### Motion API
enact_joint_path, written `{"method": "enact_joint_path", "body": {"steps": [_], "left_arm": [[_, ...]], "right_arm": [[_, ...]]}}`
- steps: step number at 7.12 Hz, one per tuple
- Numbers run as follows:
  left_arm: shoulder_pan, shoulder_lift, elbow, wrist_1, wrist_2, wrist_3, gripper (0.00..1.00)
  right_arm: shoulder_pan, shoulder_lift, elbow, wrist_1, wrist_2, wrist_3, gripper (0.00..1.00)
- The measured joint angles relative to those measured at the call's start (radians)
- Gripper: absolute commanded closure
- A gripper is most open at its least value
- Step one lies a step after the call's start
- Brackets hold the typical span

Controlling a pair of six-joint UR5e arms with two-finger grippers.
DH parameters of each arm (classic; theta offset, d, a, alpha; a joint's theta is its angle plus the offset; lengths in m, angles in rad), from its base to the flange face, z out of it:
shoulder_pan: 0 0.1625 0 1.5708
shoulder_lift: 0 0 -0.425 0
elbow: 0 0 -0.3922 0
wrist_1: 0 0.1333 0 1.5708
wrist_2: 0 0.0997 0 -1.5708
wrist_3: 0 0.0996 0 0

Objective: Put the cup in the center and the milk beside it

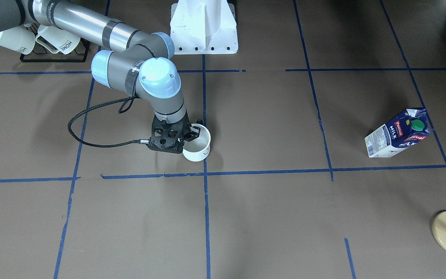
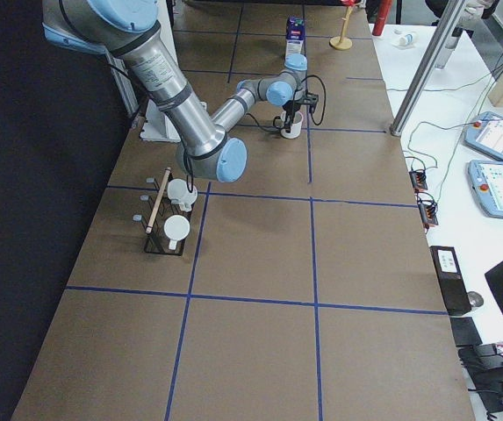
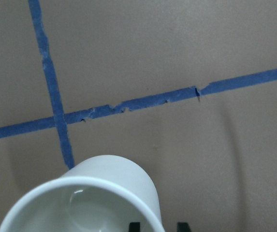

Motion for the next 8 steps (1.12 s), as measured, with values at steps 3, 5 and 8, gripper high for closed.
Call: {"method": "enact_joint_path", "body": {"steps": [3, 5, 8], "left_arm": [[0.002, -0.007, -0.002, -0.001, 0.006, 0.004, 0.00], [0.004, -0.055, 0.003, -0.006, 0.007, -0.001, 0.00], [0.004, -0.143, 0.014, -0.016, -0.010, -0.002, 0.00]], "right_arm": [[0.076, -0.013, 0.176, -0.256, 0.031, -0.153, 0.00], [0.203, -0.111, 0.314, -0.373, 0.099, -0.388, 0.00], [0.447, -0.358, 0.437, -0.414, 0.157, -0.881, 0.00]]}}
